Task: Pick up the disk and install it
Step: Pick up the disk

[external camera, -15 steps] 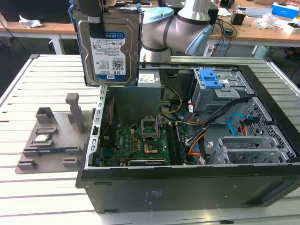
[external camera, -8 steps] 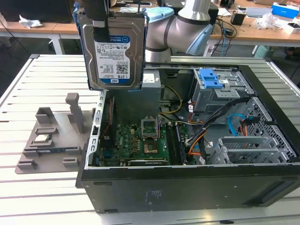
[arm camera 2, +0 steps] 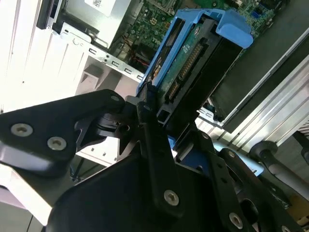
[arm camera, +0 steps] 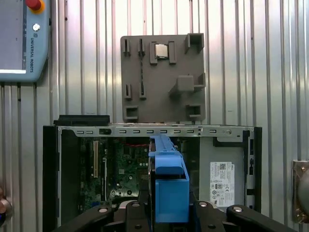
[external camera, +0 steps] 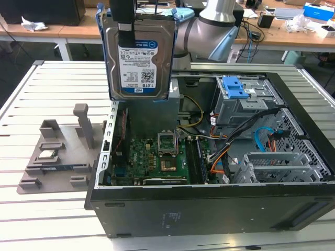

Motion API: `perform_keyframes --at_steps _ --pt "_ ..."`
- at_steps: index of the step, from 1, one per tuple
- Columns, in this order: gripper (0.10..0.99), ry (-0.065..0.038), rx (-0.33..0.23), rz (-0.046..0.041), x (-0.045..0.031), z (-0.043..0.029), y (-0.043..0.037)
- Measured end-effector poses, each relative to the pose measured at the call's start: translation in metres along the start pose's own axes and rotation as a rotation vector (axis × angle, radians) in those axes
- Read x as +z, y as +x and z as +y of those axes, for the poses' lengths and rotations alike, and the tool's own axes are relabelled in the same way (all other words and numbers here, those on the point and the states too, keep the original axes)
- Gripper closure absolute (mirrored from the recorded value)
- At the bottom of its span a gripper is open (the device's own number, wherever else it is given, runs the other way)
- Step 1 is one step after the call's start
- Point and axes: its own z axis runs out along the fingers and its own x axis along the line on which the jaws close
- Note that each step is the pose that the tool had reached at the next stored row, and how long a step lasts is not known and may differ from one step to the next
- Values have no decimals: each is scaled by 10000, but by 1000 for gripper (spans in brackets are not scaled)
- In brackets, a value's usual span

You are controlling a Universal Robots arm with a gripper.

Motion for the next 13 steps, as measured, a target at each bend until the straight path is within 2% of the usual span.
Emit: perform_keyframes --at_steps 6,13 --pt "722 0 0 0 0 -105 -1" --pt "722 -1 0 1 1 -286 -4"
